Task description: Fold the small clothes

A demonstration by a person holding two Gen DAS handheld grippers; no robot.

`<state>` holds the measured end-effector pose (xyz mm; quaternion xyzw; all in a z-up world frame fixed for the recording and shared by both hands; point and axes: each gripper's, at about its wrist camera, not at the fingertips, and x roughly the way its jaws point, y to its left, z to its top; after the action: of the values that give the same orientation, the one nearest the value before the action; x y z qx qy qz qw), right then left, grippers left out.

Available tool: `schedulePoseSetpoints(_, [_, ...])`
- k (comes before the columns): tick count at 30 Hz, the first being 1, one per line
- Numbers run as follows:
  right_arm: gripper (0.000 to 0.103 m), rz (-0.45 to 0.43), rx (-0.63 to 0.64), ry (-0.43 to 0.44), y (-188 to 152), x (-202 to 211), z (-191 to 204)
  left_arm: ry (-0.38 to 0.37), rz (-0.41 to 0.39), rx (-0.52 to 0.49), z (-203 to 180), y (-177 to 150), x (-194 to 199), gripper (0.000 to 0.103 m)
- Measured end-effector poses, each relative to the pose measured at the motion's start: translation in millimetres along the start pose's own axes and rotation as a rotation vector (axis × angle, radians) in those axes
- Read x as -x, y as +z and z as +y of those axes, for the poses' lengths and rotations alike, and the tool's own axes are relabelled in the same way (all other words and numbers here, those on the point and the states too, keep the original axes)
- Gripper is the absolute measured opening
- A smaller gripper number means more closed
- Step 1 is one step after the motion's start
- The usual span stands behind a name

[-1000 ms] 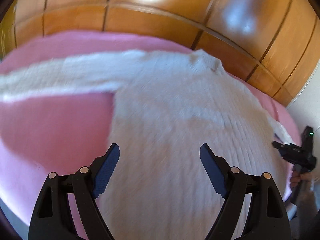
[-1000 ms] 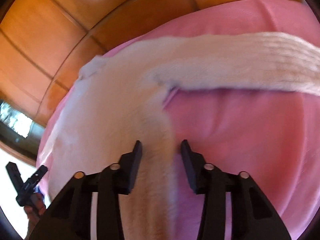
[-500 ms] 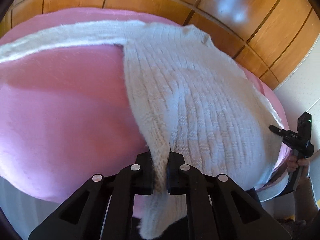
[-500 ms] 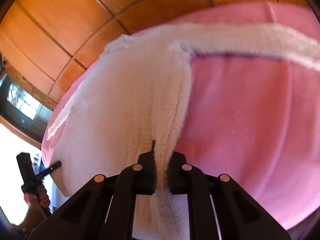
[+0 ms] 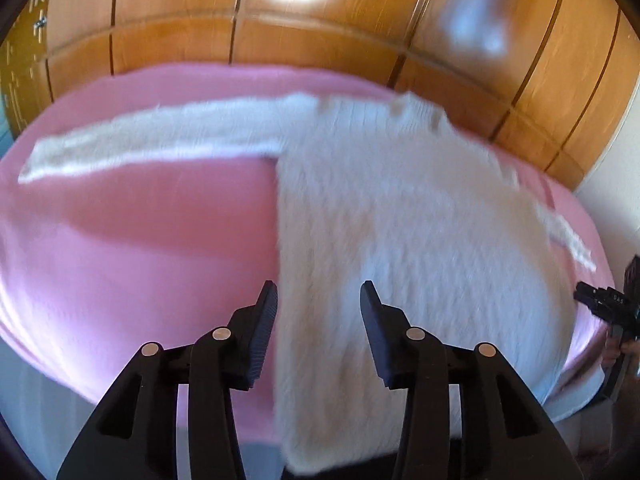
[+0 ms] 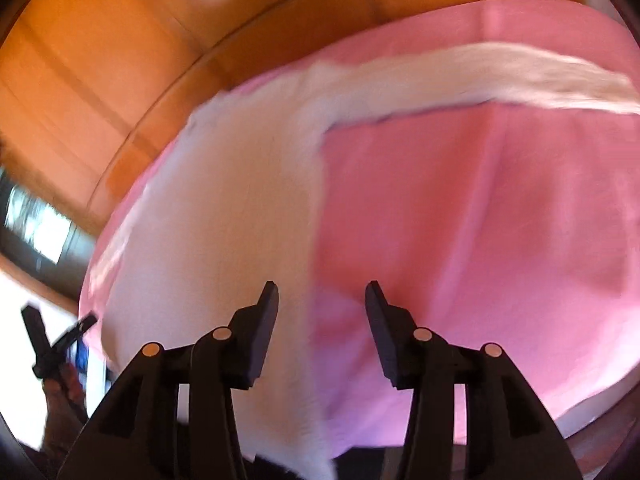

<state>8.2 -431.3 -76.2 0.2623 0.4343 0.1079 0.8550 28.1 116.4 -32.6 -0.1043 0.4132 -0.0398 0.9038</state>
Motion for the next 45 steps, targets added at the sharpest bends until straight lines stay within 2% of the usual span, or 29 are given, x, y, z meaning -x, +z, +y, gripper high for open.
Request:
schedulePoseSetpoints(2, [0.051, -0.086, -0.131, -0.031, 20, 14, -36, -0.014, -0.033, -0.015, -17, 15, -8, 0.06])
schedulePoseSetpoints(3, [0.051, -0.128, -0.208, -0.05, 30, 21, -57, -0.026, -0.039, -0.022, -28, 21, -16, 0.063])
schedulePoseSetpoints(5, [0.05, -0.203, -0.368, -0.086, 50, 30, -102, -0.046, -0.026, -0.046, -47, 25, -29, 0.063])
schedulePoseSetpoints(8, [0.05, -0.275, -0.507, -0.173, 73, 37, -150, -0.067, 0.006, -0.107, -78, 35, -61, 0.063])
schedulePoseSetpoints(10, [0.048, -0.298, -0.578, -0.187, 84, 36, -173, -0.078, 0.031, -0.129, -92, 37, -78, 0.063])
schedulePoseSetpoints(11, [0.043, -0.313, -0.62, -0.188, 92, 35, -186, -0.081, 0.043, -0.135, -98, 37, -86, 0.063])
schedulePoseSetpoints(16, [0.041, -0.323, -0.624, -0.251, 126, 20, -200, -0.074, 0.084, -0.154, -115, 39, -117, 0.063])
schedulePoseSetpoints(17, [0.034, -0.311, -0.615, -0.273, 135, 15, -201, -0.066, 0.085, -0.157, -116, 40, -121, 0.063])
schedulePoseSetpoints(18, [0.015, -0.294, -0.591, -0.304, 141, 20, -209, -0.059, 0.089, -0.161, -117, 41, -127, 0.063])
schedulePoseSetpoints(19, [0.006, -0.268, -0.541, -0.369, 149, 15, -206, -0.056, 0.093, -0.164, -118, 41, -132, 0.063])
schedulePoseSetpoints(21, [0.006, -0.276, -0.512, -0.467, 159, 15, -202, -0.053, 0.094, -0.168, -118, 42, -137, 0.063])
schedulePoseSetpoints(24, [0.006, -0.344, -0.558, -0.5, 172, 36, -204, -0.067, 0.089, -0.168, -116, 43, -139, 0.066])
schedulePoseSetpoints(26, [0.006, -0.382, -0.524, -0.498, 183, 45, -184, -0.075, 0.083, -0.17, -115, 42, -139, 0.066])
schedulePoseSetpoints(29, [0.006, -0.391, -0.37, -0.415, 200, 44, -124, -0.088, 0.081, -0.16, -113, 42, -138, 0.066])
schedulePoseSetpoints(32, [0.006, -0.353, -0.158, -0.291, 210, 19, -36, -0.116, 0.086, -0.131, -110, 44, -135, 0.066])
schedulePoseSetpoints(35, [0.006, -0.295, -0.026, -0.18, 208, -13, 31, -0.163, 0.084, -0.09, -103, 49, -127, 0.066])
schedulePoseSetpoints(38, [0.006, -0.2, 0.119, -0.049, 194, -69, 117, -0.185, 0.075, -0.056, -97, 51, -122, 0.066])
schedulePoseSetpoints(41, [0.006, -0.112, 0.251, 0.016, 167, -116, 186, -0.209, 0.067, -0.009, -87, 55, -117, 0.066])
schedulePoseSetpoints(45, [0.006, -0.003, 0.364, 0.088, 130, -165, 241, -0.25, 0.051, 0.04, -77, 63, -111, 0.066])
